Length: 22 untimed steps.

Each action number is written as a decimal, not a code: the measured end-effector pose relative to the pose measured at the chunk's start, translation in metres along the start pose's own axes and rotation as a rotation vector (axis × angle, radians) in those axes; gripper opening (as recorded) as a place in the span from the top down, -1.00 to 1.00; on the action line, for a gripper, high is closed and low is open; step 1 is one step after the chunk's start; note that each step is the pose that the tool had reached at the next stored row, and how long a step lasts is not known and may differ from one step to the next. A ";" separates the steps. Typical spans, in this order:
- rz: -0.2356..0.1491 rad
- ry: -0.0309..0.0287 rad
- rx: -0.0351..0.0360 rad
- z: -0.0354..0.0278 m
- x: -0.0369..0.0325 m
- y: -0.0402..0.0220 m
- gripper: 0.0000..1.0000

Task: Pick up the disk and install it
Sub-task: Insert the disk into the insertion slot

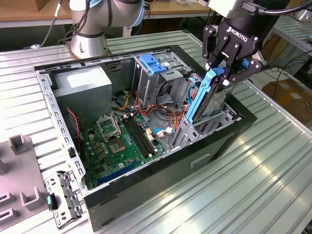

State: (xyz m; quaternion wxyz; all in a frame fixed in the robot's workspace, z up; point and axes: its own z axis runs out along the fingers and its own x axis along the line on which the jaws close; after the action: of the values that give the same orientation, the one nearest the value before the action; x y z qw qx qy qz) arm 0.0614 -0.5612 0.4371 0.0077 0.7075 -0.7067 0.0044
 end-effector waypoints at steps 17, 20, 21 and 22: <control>0.000 0.0000 0.0000 0.0158 -0.0003 -0.0001 0.26; 0.000 0.0000 0.0000 0.0190 -0.0003 -0.0001 0.26; 0.000 0.0000 0.0000 0.0211 -0.0003 -0.0001 0.26; 0.000 0.0001 0.0000 0.0235 -0.0004 -0.0001 0.26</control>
State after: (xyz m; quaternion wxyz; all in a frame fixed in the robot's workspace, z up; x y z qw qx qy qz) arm 0.0614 -0.5612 0.4136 0.0077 0.7075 -0.7067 0.0044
